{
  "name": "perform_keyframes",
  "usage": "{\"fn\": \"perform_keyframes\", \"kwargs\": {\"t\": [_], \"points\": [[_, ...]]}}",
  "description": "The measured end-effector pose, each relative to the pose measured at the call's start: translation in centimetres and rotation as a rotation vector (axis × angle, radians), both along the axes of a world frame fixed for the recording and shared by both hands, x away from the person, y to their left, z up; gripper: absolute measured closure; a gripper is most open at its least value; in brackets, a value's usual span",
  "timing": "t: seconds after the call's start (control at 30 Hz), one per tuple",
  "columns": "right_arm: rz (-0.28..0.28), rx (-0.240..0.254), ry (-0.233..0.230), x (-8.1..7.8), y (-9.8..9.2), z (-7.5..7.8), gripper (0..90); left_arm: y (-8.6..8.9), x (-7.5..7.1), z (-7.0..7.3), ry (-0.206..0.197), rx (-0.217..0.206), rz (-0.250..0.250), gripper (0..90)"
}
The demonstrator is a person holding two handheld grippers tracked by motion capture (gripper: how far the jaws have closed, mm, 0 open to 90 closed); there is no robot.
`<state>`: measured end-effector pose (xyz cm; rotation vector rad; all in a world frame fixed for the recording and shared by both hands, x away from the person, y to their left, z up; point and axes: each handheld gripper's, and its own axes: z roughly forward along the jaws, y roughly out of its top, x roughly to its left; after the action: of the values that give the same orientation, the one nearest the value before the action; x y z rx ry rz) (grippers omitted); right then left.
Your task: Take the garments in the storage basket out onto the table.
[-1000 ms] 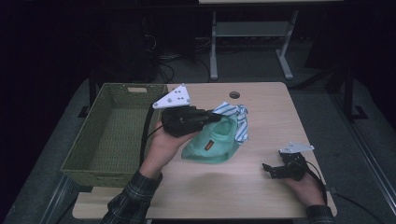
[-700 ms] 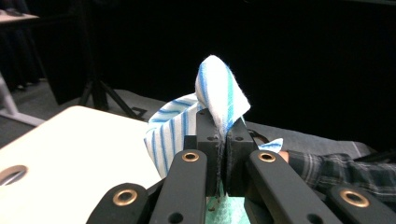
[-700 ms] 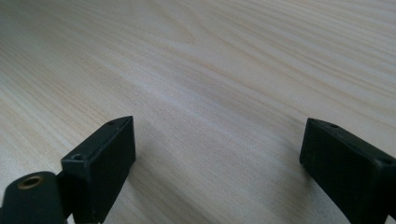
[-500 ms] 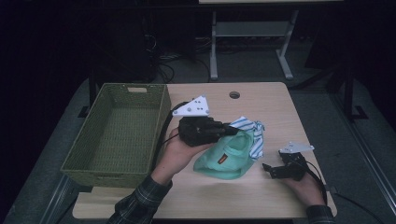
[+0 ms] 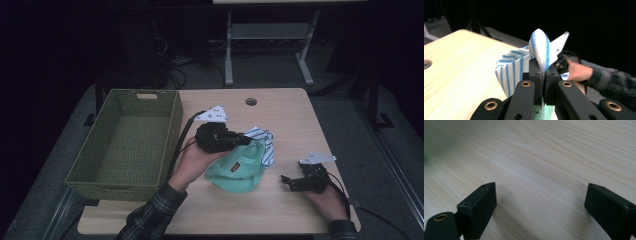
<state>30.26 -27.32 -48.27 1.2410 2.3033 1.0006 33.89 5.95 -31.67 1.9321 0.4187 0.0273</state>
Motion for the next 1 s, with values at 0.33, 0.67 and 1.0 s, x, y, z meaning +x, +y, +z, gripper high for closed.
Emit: {"fn": "perform_keyframes", "kwargs": {"t": [0.33, 0.67, 1.0], "points": [[0.001, -0.001, -0.001, 0.0, 0.0, 0.0, 10.2, -0.6, 1.5, -2.6, 0.007, 0.09, 0.068, 87.0], [0.002, -0.001, -0.001, 0.0, 0.0, 0.0, 10.2, -1.0, 2.9, -5.5, -0.008, 0.198, 0.159, 86.9], [0.002, -0.001, 0.0, 0.0, 0.0, 0.0, 10.2, -0.9, 4.7, -9.2, -0.002, 0.295, 0.256, 85.0]]}}
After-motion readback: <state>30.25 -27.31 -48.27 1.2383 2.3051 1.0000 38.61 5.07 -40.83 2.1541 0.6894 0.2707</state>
